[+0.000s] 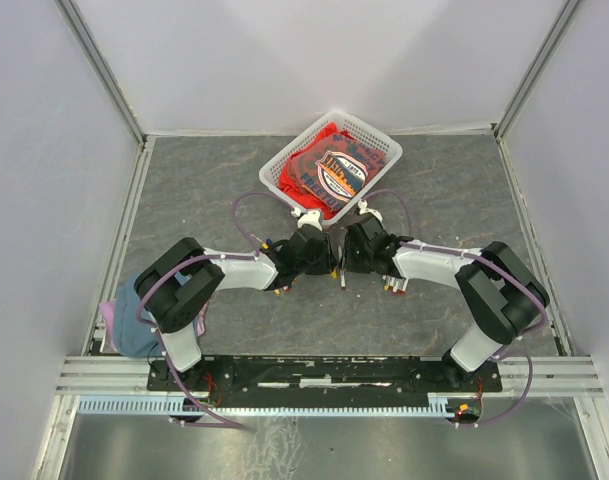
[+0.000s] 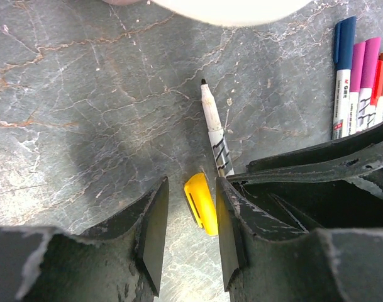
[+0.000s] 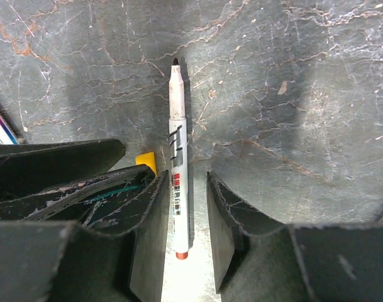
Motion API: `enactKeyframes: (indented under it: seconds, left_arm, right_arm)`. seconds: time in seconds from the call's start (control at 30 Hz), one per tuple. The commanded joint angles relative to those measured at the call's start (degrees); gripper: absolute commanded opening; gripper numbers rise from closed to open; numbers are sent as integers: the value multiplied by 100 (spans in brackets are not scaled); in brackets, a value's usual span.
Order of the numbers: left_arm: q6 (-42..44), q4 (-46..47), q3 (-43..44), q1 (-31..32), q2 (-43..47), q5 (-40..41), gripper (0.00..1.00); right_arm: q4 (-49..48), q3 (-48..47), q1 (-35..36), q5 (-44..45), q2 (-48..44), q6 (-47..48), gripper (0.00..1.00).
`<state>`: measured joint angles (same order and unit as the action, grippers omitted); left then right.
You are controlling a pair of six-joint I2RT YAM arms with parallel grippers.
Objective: Open the pen caps
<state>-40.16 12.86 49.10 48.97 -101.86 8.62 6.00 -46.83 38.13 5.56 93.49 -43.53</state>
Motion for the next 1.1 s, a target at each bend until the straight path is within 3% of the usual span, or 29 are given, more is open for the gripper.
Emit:
enactKeyframes:
  seconds: [0.0,0.5,0.7,1.07]
  left_arm:
    - [227,-159,186,15,-44,171,43]
    - [315,-196,73,19,926,231,44]
    - [316,-81,-72,21,1159,118,44]
    - [307,89,-219,16,1231,11,44]
  right_arm:
    - [75,-171,-16,247,-50,41,37]
    - [1231,-57,-18,1336,-1506,311,37]
    - [1620,-57,-211,1784,-1432,272,38]
    - [1573,-107,-512,1702,-889,293,37]
